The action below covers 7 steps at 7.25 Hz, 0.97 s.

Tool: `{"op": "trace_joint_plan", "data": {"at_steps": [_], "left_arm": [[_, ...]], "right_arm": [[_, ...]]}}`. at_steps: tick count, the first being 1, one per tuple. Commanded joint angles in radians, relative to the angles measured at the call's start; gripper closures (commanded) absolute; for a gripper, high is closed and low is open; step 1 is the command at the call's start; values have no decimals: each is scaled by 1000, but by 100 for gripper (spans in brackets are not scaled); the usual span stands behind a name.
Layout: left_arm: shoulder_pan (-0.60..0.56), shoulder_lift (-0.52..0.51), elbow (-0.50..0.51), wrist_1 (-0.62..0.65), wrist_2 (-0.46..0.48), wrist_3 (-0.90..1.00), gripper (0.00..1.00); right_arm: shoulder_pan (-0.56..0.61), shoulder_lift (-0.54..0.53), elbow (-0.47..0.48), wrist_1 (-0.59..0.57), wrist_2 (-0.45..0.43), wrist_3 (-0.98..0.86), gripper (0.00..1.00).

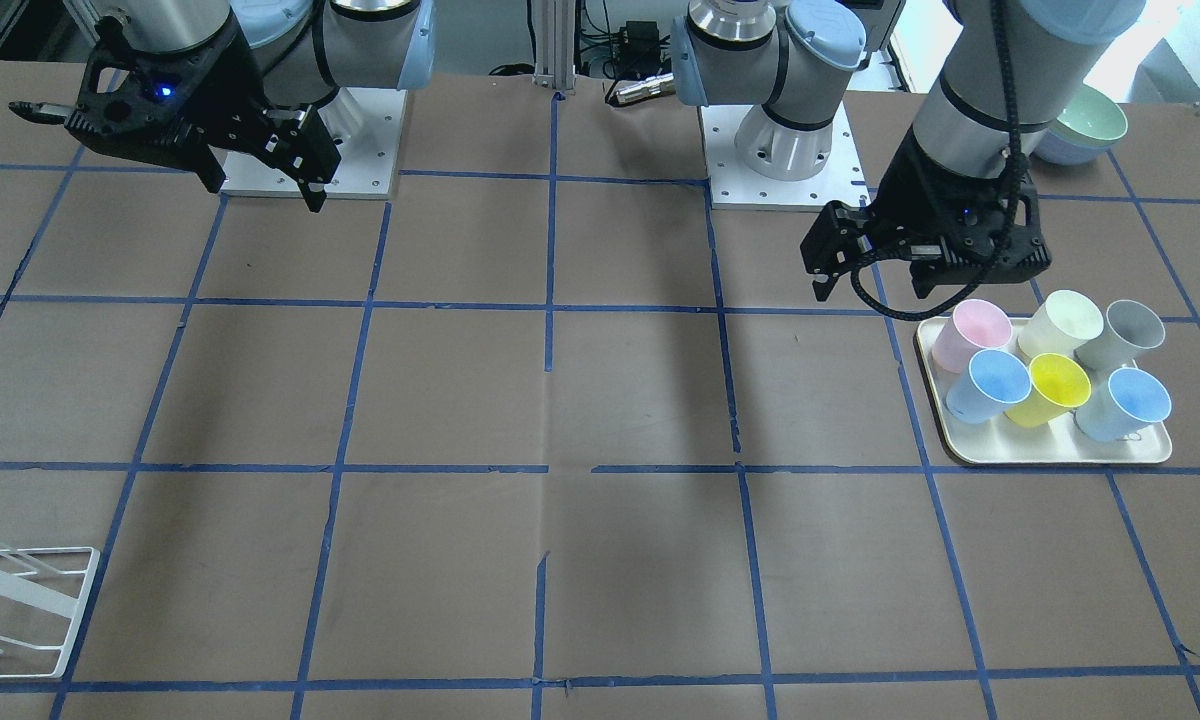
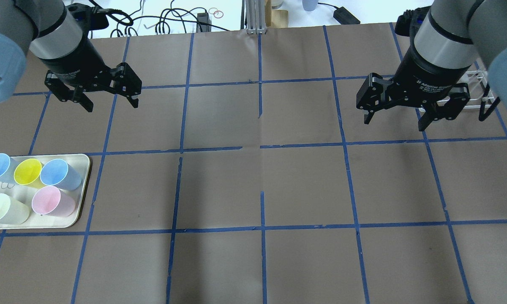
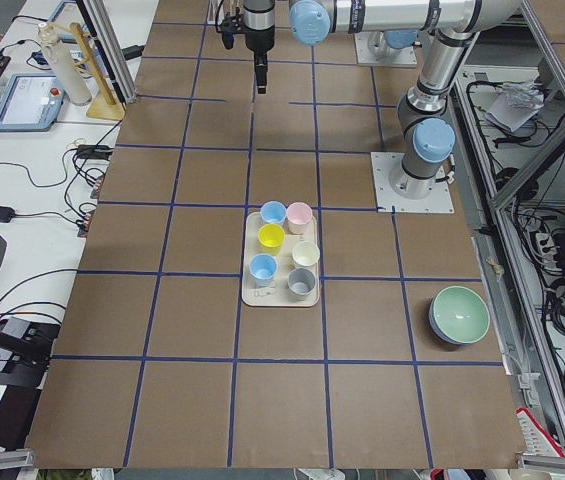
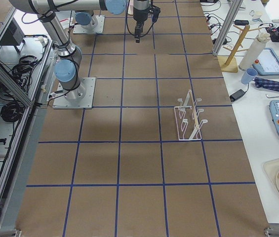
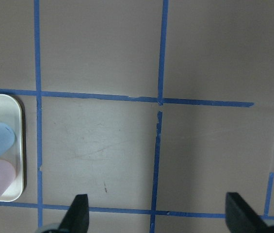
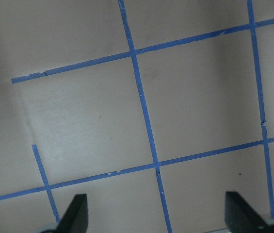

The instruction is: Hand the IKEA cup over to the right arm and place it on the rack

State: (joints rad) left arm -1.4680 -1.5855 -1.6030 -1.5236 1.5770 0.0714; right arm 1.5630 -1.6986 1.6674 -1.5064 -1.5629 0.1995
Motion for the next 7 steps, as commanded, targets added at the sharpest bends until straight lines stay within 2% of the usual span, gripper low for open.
{"op": "trace_joint_plan", "data": {"at_steps": [1,3,5,7], "left_arm": [[114,-1,0,-1,-2,187,0],[219,-17,-2,2,-3,354,0],[323,-25,-40,19,-2,660,0],[415,-57,-122,176,0,868,0]], "right_arm": [[0,0,0,-1,9,-46,0],[0,0,0,-1,1,-69,0],[0,0,0,-1,7,-69,0],[0,0,2,-1,9,-66,0]]}}
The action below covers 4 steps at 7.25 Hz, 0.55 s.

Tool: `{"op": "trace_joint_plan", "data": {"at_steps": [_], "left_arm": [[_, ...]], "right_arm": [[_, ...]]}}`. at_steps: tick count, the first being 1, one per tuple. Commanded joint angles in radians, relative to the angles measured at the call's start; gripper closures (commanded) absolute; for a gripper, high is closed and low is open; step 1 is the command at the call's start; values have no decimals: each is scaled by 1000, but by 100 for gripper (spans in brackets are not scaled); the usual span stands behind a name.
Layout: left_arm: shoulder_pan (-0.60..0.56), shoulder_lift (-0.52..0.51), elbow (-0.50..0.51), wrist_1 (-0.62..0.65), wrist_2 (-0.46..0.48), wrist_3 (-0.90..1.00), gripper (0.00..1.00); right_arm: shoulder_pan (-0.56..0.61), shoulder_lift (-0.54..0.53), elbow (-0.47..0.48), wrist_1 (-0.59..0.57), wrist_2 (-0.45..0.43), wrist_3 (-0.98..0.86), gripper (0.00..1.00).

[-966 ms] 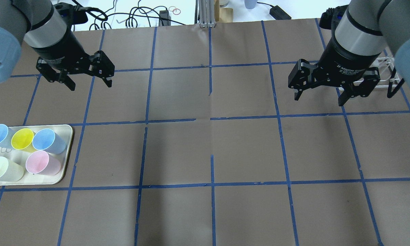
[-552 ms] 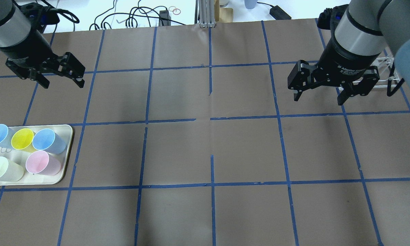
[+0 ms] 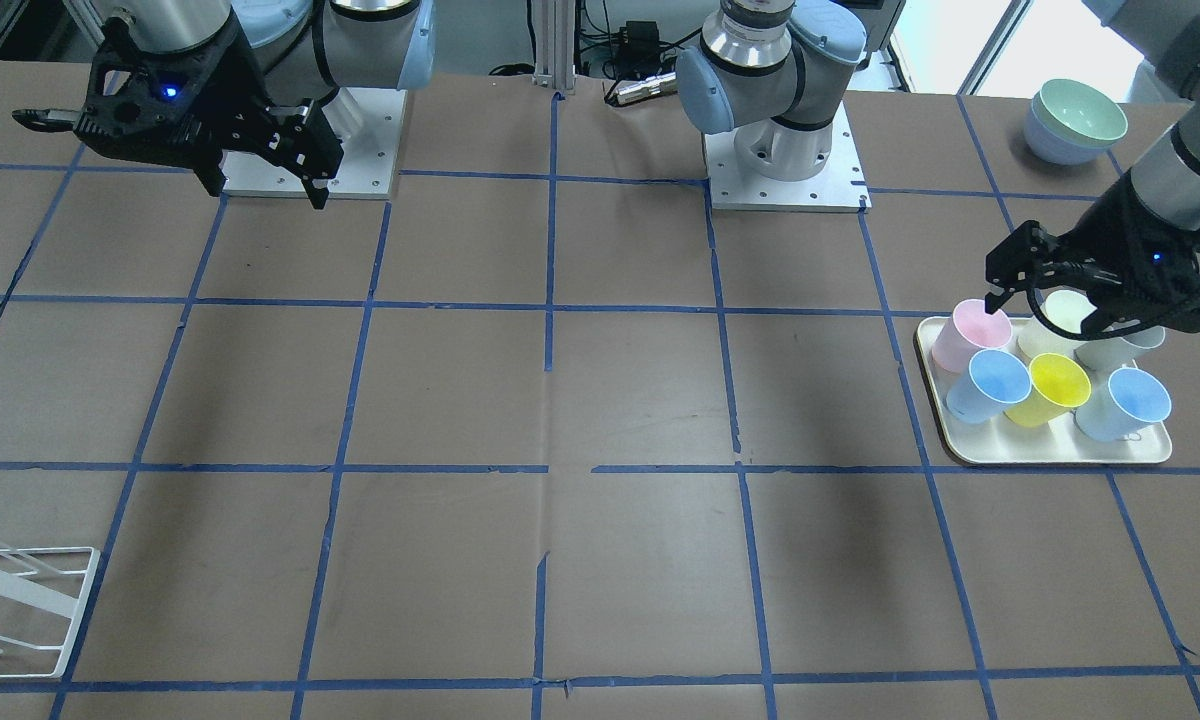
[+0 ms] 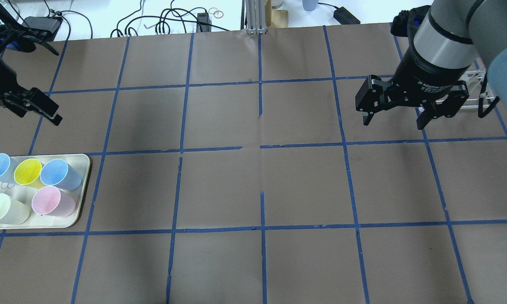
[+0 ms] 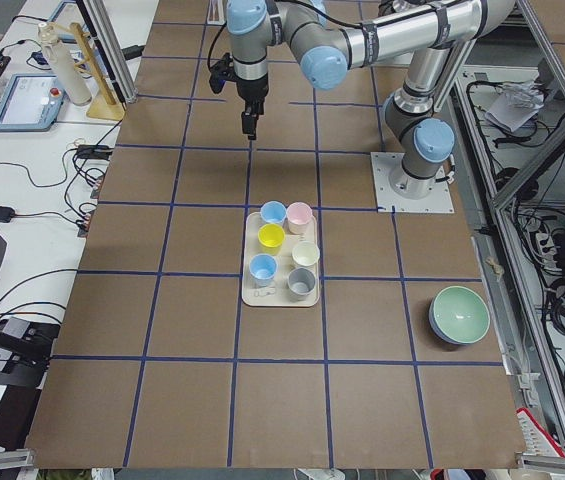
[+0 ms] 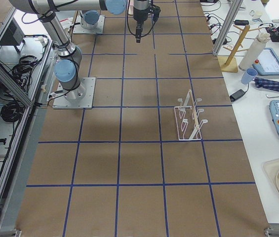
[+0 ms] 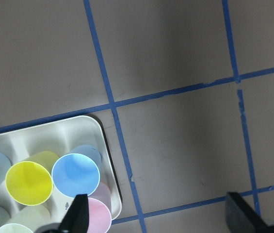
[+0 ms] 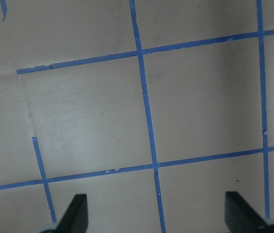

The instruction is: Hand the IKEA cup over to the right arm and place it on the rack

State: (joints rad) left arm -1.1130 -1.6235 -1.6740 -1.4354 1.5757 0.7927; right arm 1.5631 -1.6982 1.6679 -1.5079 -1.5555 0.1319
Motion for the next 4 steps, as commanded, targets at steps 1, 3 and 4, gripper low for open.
{"op": "trace_joint_plan", "data": {"at_steps": [1,3,4], "left_arm": [[121,-42,-105,166,0,266,0],[191,-82,-221,341,-8,431,0],[188,-100,-254,380,-13,465,0]], "right_arm": [[0,0,1,0,3,2,0],[0,2,1,0,5,3,0],[0,0,1,0,5,3,0]]}}
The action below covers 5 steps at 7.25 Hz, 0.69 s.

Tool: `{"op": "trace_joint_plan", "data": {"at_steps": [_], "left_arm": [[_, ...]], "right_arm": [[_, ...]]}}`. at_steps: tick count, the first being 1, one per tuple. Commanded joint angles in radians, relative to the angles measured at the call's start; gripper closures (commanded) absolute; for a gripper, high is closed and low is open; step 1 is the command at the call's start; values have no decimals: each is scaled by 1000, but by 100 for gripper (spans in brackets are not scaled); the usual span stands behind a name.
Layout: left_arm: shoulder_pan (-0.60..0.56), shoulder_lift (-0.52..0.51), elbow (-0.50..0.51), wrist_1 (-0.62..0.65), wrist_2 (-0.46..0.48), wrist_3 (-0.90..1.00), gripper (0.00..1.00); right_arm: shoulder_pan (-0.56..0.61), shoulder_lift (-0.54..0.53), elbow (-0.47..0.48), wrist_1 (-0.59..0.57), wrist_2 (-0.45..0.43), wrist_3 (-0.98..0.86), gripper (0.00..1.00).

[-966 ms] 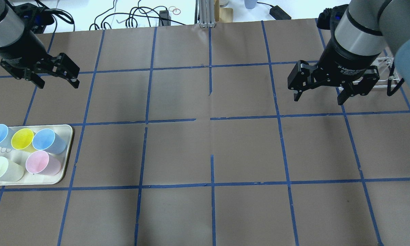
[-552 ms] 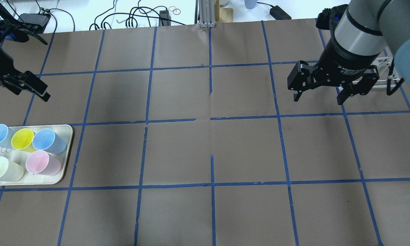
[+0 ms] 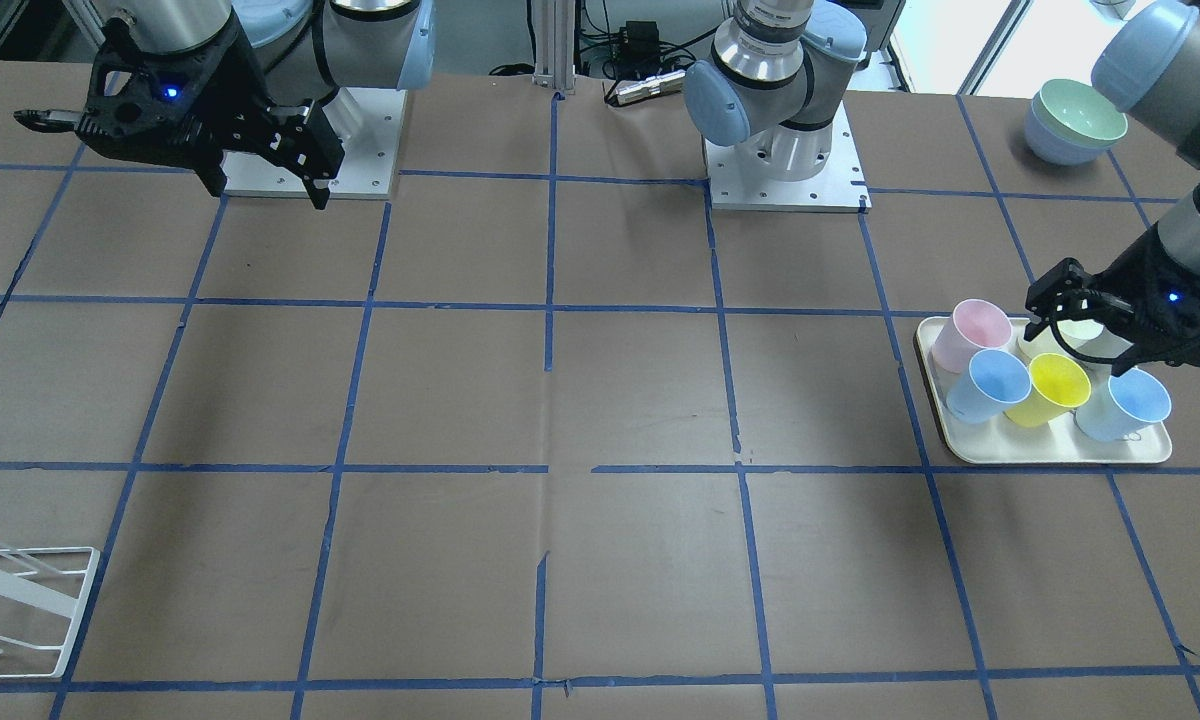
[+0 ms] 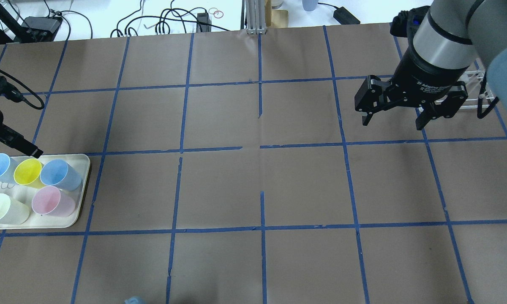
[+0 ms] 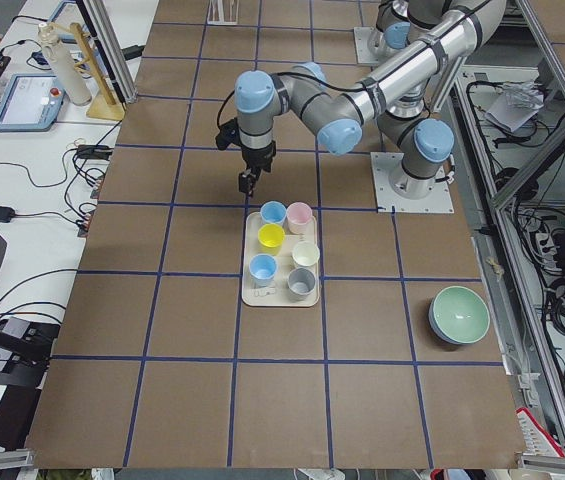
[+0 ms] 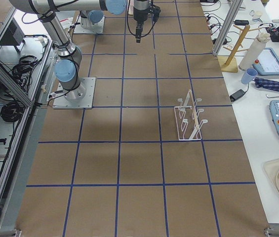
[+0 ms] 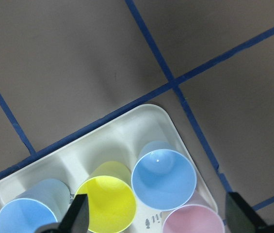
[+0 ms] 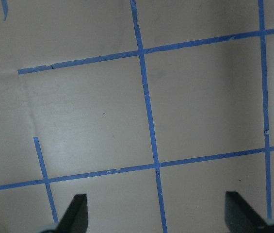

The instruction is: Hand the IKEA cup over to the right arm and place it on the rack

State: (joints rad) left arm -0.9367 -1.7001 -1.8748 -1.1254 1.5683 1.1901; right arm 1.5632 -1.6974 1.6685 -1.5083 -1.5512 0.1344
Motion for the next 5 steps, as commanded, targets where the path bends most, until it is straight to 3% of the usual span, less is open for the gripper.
{"op": "trace_joint_plan", "data": {"at_steps": [1,2,5], "left_arm": [[10,-47,-64,70,-5,107,0],[12,-79,-63,70,-4,146,0],[15,-134,-53,84,4,172,0]], "right_arm": [[0,1,0,2,0,-2,0],[-3,8,0,5,0,-2,0],[-3,2,0,5,181,-4,0]]}}
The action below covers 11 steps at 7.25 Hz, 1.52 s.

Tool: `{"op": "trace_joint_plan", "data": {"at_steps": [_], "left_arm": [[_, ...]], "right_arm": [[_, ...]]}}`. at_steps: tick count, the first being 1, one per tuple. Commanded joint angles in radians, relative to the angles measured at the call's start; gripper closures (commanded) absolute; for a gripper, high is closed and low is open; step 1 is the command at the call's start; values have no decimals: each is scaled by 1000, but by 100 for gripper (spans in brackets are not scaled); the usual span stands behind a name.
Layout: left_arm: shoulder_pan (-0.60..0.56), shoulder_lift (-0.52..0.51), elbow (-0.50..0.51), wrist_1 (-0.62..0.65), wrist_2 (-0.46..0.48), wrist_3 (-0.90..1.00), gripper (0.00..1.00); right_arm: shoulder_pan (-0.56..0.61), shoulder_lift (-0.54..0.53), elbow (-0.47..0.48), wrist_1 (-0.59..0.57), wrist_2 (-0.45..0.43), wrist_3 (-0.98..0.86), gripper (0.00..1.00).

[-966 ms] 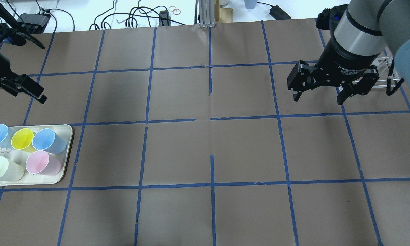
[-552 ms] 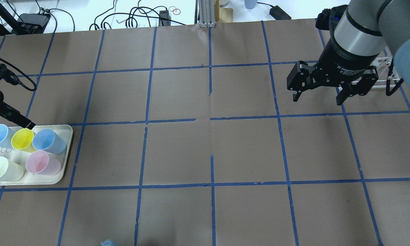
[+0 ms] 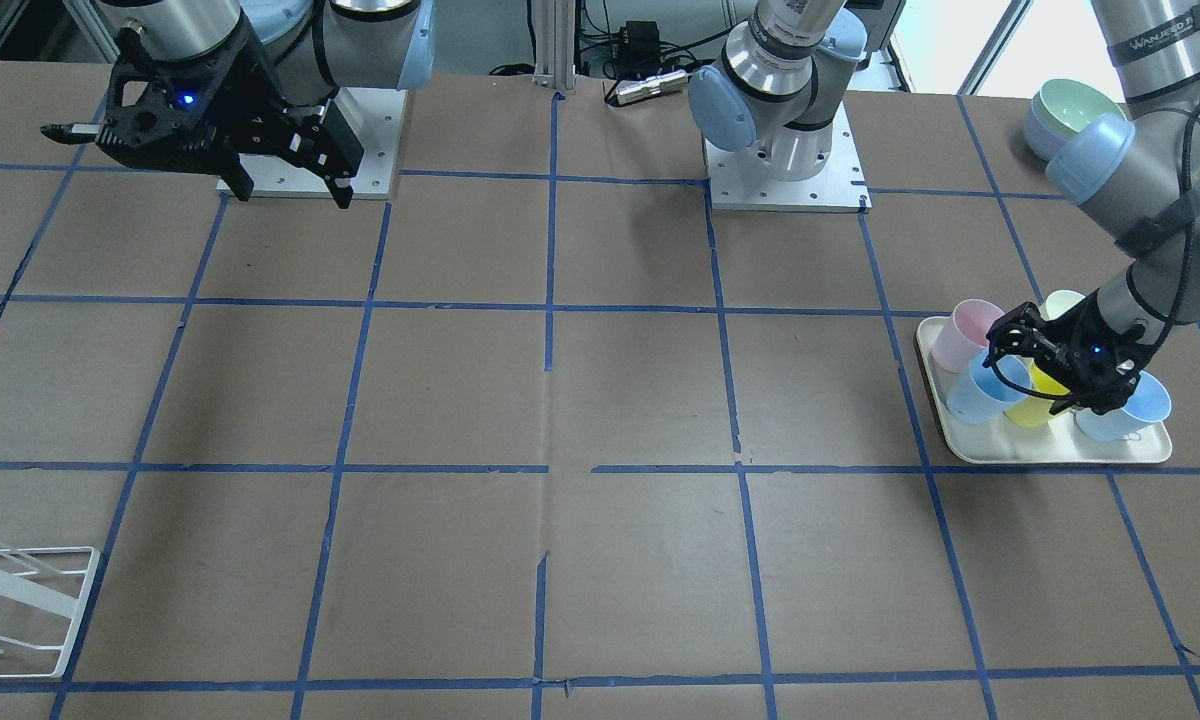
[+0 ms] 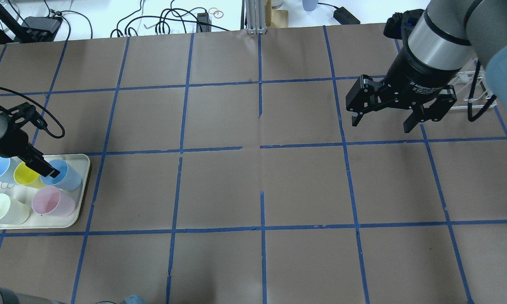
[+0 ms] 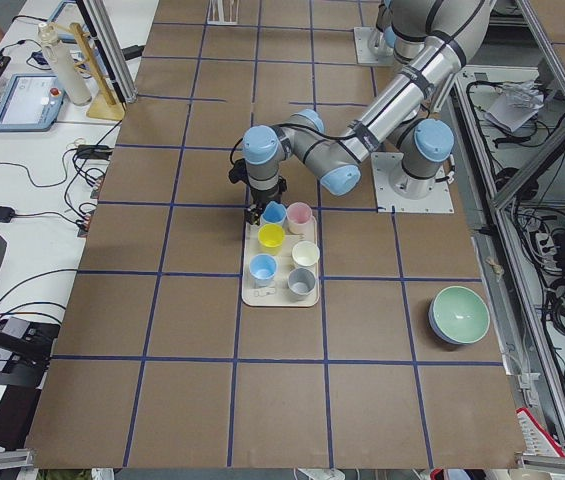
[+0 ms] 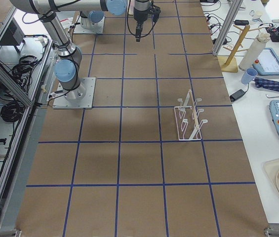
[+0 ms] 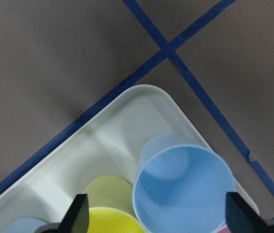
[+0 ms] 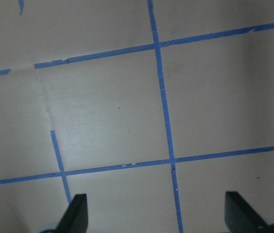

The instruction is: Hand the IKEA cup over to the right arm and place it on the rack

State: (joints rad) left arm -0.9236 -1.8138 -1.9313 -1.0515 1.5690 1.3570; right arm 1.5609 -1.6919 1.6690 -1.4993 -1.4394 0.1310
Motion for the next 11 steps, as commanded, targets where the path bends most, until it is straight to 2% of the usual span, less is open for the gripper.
{"op": "trace_joint_plan", "data": {"at_steps": [1,3,5,6,8,10,11], "left_arm": [[2,-33,3,21,3,1,0],[2,-56,3,51,5,-3,8],[2,-59,3,51,5,-9,36],[2,-59,3,53,3,-13,53],[2,-59,5,51,5,-18,80],[0,-58,5,41,5,-39,91],[-3,-49,8,36,8,-55,95]], "right_arm": [[-1,-3,0,-3,155,1,0],[-2,3,0,-6,313,1,0],[-7,3,0,-7,481,-17,0],[-10,0,-2,-7,549,-17,0],[-63,5,0,-9,804,-22,0],[-110,3,2,2,928,-63,0],[-111,5,2,8,947,-86,0]]}}
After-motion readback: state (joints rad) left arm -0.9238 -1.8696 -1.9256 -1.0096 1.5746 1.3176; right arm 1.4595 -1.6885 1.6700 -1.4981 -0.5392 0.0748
